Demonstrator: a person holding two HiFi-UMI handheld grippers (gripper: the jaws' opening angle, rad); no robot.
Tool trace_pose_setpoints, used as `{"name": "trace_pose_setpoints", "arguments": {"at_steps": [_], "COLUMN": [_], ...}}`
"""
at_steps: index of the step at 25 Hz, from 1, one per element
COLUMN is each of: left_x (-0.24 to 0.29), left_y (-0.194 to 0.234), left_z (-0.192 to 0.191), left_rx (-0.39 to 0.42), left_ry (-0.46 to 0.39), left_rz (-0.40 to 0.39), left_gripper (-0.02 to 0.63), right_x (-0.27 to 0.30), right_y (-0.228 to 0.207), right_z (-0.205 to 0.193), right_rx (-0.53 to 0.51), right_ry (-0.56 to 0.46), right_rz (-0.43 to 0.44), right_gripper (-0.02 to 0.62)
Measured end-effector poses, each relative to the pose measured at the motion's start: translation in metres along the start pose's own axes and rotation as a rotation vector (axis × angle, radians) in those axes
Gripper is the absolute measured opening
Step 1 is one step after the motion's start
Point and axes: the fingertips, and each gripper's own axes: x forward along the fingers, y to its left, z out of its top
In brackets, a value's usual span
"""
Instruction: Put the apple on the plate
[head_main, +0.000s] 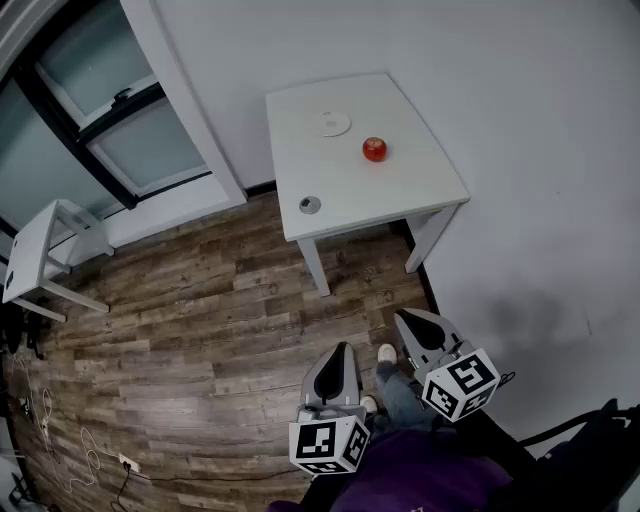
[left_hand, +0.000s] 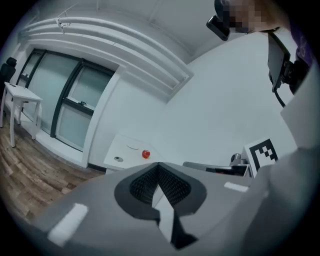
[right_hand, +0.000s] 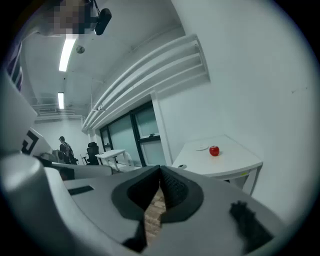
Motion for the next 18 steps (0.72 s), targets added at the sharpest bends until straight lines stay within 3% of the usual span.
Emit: {"name": "trace_pose_setpoints", "arguments": {"at_steps": [18], "left_x": [0.136], "left_y": [0.017], "left_z": [0.044], "left_rx": [0.011], "left_ry": [-0.032], "left_rz": [0.045], "left_gripper": [0.008], "right_x": [0.113], "right_y": [-0.086], "right_z": [0.054], "right_rx": [-0.003], "right_ry": [-0.002], "right_rz": [0.116], "right_gripper": [0.008]}}
